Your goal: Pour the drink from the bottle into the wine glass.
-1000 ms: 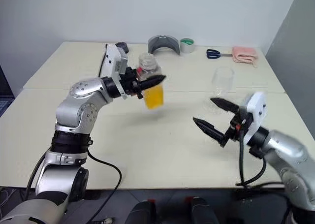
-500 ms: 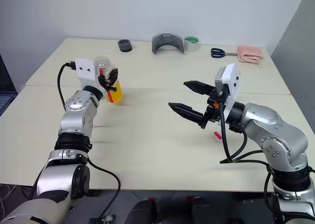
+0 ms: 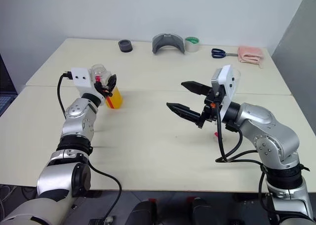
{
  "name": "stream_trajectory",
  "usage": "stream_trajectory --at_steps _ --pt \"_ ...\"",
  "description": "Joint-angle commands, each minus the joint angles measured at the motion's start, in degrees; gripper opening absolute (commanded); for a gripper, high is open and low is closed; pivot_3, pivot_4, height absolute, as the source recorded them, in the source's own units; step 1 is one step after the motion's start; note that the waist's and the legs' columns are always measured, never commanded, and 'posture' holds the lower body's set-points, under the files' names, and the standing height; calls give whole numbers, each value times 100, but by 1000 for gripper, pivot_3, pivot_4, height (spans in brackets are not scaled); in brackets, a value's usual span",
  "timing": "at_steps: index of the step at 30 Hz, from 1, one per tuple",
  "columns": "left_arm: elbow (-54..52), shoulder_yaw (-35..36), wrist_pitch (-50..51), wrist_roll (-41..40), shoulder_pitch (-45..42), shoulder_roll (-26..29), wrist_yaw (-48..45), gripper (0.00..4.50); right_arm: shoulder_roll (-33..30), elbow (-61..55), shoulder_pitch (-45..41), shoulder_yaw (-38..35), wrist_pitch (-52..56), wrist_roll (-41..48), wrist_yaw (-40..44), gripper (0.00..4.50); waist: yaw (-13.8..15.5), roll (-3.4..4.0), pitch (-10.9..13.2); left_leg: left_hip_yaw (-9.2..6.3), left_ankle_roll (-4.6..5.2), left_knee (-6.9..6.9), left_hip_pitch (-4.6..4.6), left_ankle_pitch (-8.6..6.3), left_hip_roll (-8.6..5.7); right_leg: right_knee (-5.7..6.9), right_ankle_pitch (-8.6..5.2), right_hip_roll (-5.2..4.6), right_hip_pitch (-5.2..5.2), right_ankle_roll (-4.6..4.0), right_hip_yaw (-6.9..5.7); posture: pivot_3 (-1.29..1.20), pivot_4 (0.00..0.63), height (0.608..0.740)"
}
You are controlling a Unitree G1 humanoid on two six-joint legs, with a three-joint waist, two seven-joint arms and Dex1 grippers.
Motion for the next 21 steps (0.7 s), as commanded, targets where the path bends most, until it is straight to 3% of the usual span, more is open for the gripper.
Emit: stream_trajectory --at_steps 1,2,10,21 --pt "-115 40 -31 -16 3 47 -23 4224 47 -261 -12 -102 -41 19 -75 4500 0 0 0 0 0 0 0 0 0 0 0 0 0 0 0 0 150 740" --pt "-147 40 -26 -14 44 53 -28 4487 52 -273 10 -120 -22 43 -87 4500 0 0 0 0 0 0 0 0 0 1 0 0 0 0 0 0 150 740" --pt "-1143 26 463 -60 914 50 41 4487 73 -293 215 -274 85 212 -208 4500 -22 0 -1 2 -1 0 7 0 4 12 0 1 0 0 3 0 150 740" --pt "-5320 117 2574 -489 3586 -179 584 4487 -56 -827 1402 -571 187 151 -582 4500 -18 -8 -7 7 -1 1 21 1 8 28 -1 0 3 0 17 0 150 740"
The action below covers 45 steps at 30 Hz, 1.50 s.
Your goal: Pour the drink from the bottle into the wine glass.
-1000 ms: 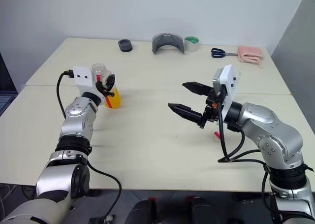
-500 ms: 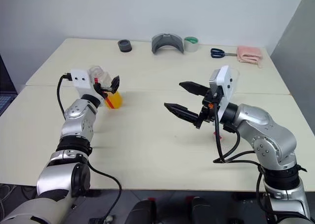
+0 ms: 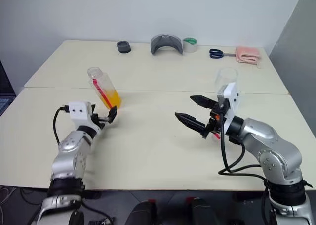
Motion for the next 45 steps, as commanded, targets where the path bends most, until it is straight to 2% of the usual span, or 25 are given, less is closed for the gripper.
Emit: stream_trajectory --at_steps 1,3,7,10,12,19,26,38,45 --pt "-1773 5 878 -291 715 147 -28 4487 -69 -335 473 -198 -77 -298 -393 4500 -1 -3 -3 0 0 0 1 0 0 0 0 1 0 0 0 0 150 740" --pt "-2565 -102 1382 -518 1146 315 -274 4487 -70 -324 761 -193 -208 -753 -691 4500 -6 -11 -8 4 0 -4 10 0 2 0 -1 0 5 0 5 0 150 740" --pt "-4142 -635 2168 -1939 1641 951 -1824 4487 290 -23 1123 -624 -156 -1149 -1614 4500 -1 -12 -8 11 -2 -4 24 0 -3 4 -2 -1 10 3 11 0 150 740" --pt "-4282 -895 2015 -2072 1384 1562 -2812 4487 386 472 1131 -538 -501 -1657 -1744 4500 -5 -15 -10 13 -1 -4 36 0 -3 3 -17 4 17 27 12 0 150 740" --pt "-4045 -976 1795 -1948 1153 1705 -3045 4487 499 907 1011 -483 -884 -2027 -1853 4500 -15 -4 -14 19 0 -7 46 1 -1 4 -18 10 18 27 19 0 150 740" --pt "-3354 -1163 1377 -1599 451 1636 -3243 4487 956 2286 434 -416 -1921 -2776 -1962 4500 -74 -1 -15 19 3 -10 45 2 10 4 -19 28 13 24 26 0 150 740" --pt "-3193 -1378 1360 -1423 94 1339 -3069 4487 1233 3175 -66 -296 -2434 -3005 -1667 4500 -65 -1 -14 21 3 -10 40 2 7 3 -6 25 13 -1 27 0 150 740" --pt "-3161 -1392 1313 -1351 211 1185 -3077 4487 1706 5874 -1400 -322 -3777 -3402 -1535 4500 -101 3 -12 20 3 -11 41 2 8 5 -4 25 12 -4 26 0 150 740" --pt "-3072 -1430 1249 -1270 133 1094 -3059 4487 1650 7522 -2279 -499 -4524 -3457 -1335 4500 -124 3 -11 19 3 -11 40 2 6 5 -3 21 13 -5 25 0 150 740"
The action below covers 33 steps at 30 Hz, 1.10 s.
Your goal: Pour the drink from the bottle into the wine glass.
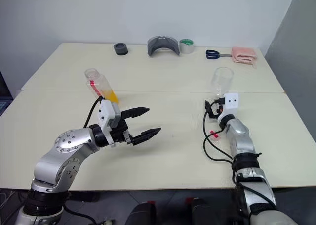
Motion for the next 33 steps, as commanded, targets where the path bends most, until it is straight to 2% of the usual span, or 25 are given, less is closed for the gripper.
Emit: stream_trajectory --at_steps 1,3,6,13,17,22,26,30,33 --pt "-22 -6 -164 60 -90 -61 15 4497 -120 566 -408 -241 -411 53 166 4312 -1 1 1 2 0 0 0 0 -1 0 0 -1 0 0 1 0 150 740" --pt "-28 -5 -174 73 -84 -94 57 4500 -138 740 -490 -292 -523 83 256 3884 -1 1 1 1 0 -1 0 0 -1 0 0 -2 0 0 0 0 150 740" --pt "-85 6 -173 90 -30 -134 82 4500 -134 782 -494 -275 -656 39 413 2875 -8 1 1 1 0 -1 0 0 0 0 0 -2 0 0 0 0 150 740" --pt "-285 138 -80 -52 226 -109 83 4500 -57 422 -418 -61 -858 -118 702 201 -26 3 2 1 0 -2 0 0 0 1 0 -2 0 0 1 0 150 740" --pt "-650 425 59 -236 746 23 129 4500 200 -49 -475 259 -789 -182 958 138 -63 7 4 2 0 -6 0 0 4 2 0 -2 -5 0 3 0 150 740" --pt "-1250 1164 134 -370 1627 -152 796 4500 780 -233 -569 854 -720 -390 1346 138 -117 9 5 -6 0 -11 4 0 10 5 -1 3 -5 -3 -2 0 150 740" --pt "-2093 1626 23 -200 2753 -533 1457 4500 1264 365 -735 1338 -1005 -757 1532 138 -130 8 5 0 -1 -11 2 -1 5 0 -1 -11 -4 -3 0 0 150 740" --pt "-2433 1666 0 -139 3171 -790 1847 4500 1384 959 -873 1467 -1301 -987 1553 138 12 3 7 -4 -1 -5 -1 -1 -7 0 -1 -23 -2 -3 -10 0 150 740" --pt "-2565 1649 -3 -166 3374 -901 1982 4500 1455 1451 -1015 1468 -1526 -1070 1483 138 11 0 5 1 -1 -1 1 -1 -9 -3 -1 -25 1 -2 -6 0 150 740"
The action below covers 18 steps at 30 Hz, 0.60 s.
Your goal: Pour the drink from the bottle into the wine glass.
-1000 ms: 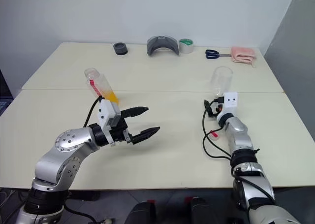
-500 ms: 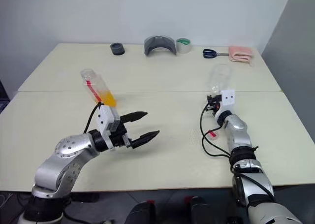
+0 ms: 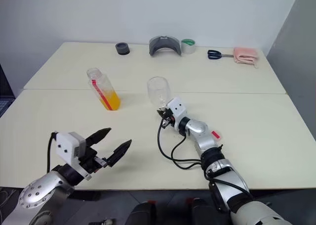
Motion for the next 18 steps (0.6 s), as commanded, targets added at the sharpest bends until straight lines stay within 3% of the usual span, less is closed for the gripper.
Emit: stream_trajectory --at_steps 1,5,13,15,18 --pt "-339 82 -149 -38 148 -72 143 4500 38 404 -253 -65 -377 -117 -59 138 -13 0 0 0 0 0 1 0 3 0 0 3 0 0 0 0 150 740" --pt "-261 143 -249 -74 241 -86 136 4500 40 769 -408 -103 -577 -181 -121 138 -29 0 -1 -4 0 -4 7 0 10 5 -3 13 -1 -6 -1 0 150 740" --pt "348 154 -495 -74 91 -104 32 4500 -103 493 -192 -390 -388 44 186 2717 -40 0 0 -3 0 -5 5 0 10 5 -3 13 -3 -6 -1 0 150 740" --pt "776 214 -746 75 -35 -99 -9 4500 -307 -209 196 -424 -172 166 383 3463 -22 0 -1 -4 0 -6 5 0 9 4 -3 13 -2 -6 -1 0 150 740" --pt "1333 369 -908 94 -297 -151 112 4500 -832 -2213 1178 -362 682 434 747 4480 40 0 0 -5 0 -6 0 0 6 1 -4 8 -1 -6 -3 0 150 740"
